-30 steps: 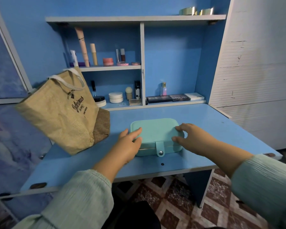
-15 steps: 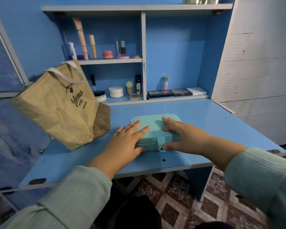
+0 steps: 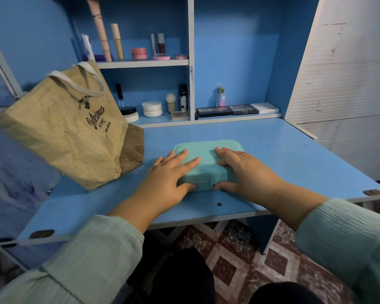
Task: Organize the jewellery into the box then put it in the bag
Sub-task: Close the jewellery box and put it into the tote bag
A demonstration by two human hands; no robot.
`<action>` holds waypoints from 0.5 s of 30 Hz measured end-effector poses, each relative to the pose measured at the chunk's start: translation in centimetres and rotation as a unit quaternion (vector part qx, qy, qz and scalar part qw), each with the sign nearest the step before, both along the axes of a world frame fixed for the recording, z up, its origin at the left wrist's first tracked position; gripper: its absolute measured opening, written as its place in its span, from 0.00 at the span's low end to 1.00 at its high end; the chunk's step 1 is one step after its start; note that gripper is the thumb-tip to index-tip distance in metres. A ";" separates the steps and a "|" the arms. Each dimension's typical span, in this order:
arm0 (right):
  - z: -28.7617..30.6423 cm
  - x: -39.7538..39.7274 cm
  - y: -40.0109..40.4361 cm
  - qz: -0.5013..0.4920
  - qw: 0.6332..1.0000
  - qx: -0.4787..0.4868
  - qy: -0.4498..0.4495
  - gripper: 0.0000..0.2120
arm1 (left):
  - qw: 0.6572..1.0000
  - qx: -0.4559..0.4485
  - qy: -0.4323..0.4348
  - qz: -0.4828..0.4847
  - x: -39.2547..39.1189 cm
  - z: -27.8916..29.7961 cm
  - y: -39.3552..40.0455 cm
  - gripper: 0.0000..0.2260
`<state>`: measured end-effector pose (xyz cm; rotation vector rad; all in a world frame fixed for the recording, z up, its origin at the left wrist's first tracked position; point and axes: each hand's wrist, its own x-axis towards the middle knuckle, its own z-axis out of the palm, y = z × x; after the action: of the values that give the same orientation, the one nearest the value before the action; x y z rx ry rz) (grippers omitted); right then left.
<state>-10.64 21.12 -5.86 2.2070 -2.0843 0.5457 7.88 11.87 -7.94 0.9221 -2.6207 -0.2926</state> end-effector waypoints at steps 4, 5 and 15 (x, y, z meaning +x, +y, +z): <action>-0.3 -0.1 0.0 0.004 1.000 -0.010 0.016 0.37 | 0.998 0.037 0.041 -0.004 0.0 -0.4 0.0 0.27; -0.4 -0.1 0.0 0.005 1.000 -0.012 0.021 0.38 | 0.998 0.043 0.049 -0.006 0.0 -0.4 0.0 0.27; -0.9 -0.3 -0.2 0.005 0.999 -0.016 0.036 0.38 | 0.995 0.074 0.071 0.000 0.0 -0.7 0.3 0.27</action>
<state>-10.94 20.96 -6.75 2.1879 -2.0167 0.4887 7.90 12.14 -8.59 0.9125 -2.4942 -0.5376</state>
